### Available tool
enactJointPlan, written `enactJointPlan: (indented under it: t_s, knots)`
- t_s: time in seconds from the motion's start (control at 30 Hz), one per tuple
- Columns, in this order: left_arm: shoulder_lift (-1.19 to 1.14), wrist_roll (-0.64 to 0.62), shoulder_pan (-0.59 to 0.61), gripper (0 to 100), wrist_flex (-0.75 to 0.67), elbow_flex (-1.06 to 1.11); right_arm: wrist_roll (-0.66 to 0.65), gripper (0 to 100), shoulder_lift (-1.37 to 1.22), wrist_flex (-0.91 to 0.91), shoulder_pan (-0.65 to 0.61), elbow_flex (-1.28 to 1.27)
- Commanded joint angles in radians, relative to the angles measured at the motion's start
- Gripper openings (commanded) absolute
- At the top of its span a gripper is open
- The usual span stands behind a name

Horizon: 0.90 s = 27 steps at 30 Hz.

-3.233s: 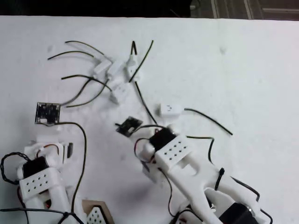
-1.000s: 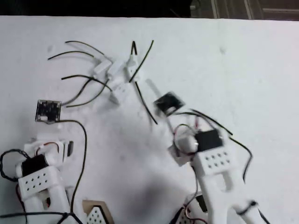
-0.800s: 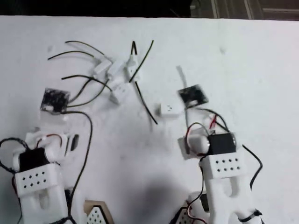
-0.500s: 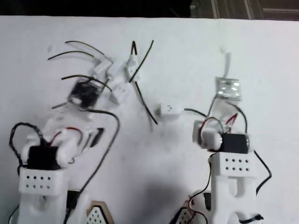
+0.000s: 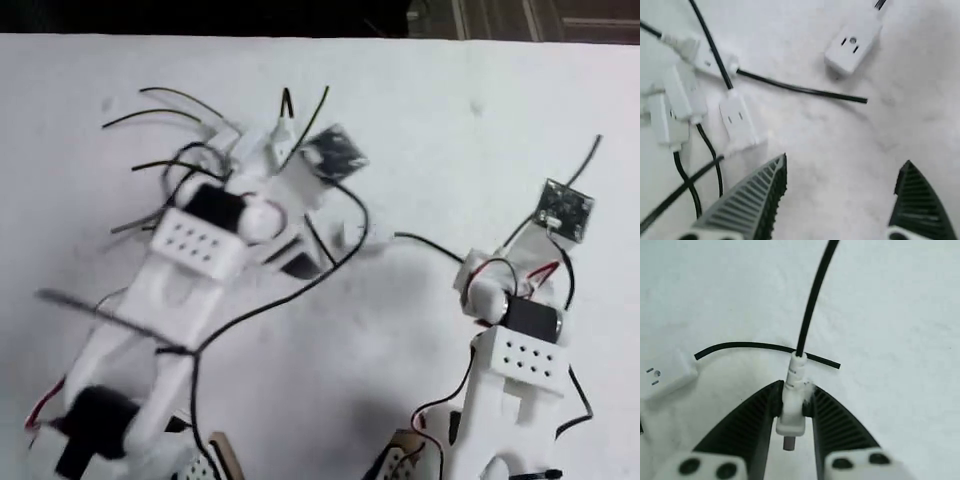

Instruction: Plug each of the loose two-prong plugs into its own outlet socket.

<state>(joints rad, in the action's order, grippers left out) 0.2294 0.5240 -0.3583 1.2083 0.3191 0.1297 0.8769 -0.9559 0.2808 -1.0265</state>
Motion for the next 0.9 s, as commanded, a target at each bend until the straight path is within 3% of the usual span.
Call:
enactJointPlan:
  t_s: [0.0, 0.37, 0.6, 0.87]
  knots:
    - [-0.094, 0.051, -0.054, 34, -0.092, -0.095, 0.006, 1.8, 0.019, 0.018, 0.019, 0.006]
    - [-0.504, 0.074, -0.104, 34, -0.272, -0.281, 0.005, 1.8, 0.019, 0.015, 0.019, 0.006]
    - [-0.773, 0.121, -0.107, 34, -0.267, -0.509, -0.017, 1.8, 0.019, 0.013, 0.019, 0.005]
    - [-0.914, 0.123, -0.113, 22, -0.229, -0.641, -0.035, 1.8, 0.028, 0.019, 0.019, -0.026]
